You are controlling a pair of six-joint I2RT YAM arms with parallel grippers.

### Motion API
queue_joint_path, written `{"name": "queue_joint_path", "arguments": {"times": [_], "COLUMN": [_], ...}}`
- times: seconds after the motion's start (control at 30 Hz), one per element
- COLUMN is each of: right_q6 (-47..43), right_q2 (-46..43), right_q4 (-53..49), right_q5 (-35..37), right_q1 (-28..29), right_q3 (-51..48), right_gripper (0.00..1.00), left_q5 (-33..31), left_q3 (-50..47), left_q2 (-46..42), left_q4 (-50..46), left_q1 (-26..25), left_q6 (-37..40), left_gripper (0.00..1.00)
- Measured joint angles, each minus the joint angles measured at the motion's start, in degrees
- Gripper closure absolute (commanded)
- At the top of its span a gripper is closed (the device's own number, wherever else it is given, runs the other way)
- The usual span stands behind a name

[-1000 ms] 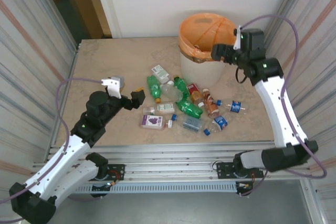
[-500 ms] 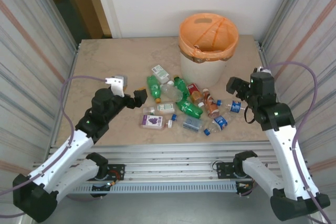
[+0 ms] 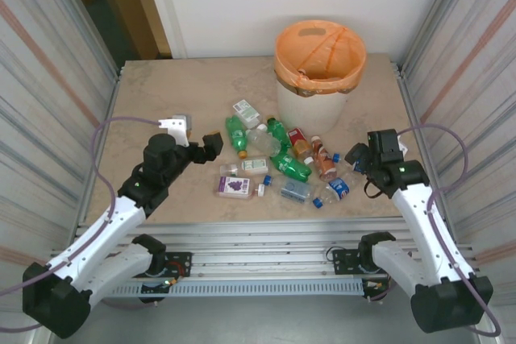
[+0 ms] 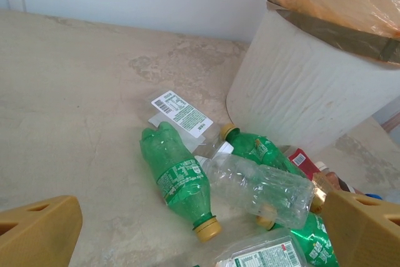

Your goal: Put the plastic bottles in the bin

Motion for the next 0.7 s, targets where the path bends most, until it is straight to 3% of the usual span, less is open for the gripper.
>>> {"name": "queue_joint_path", "arguments": {"times": [0.7], "right_q6": [12.33], "right_q2": [13.40], "right_q4": [11.10], "right_q5": [-4.31], "right_q1": [-8.33], "right_q3": [-3.10], "right_gripper": [0.02], "left_q5": [0.22], "left_q3": [0.04], "left_q2": [-0.28], "left_q4": [-0.50], "left_q1": [0.42], "left_q6": [0.00], "left_gripper": [0.01]}}
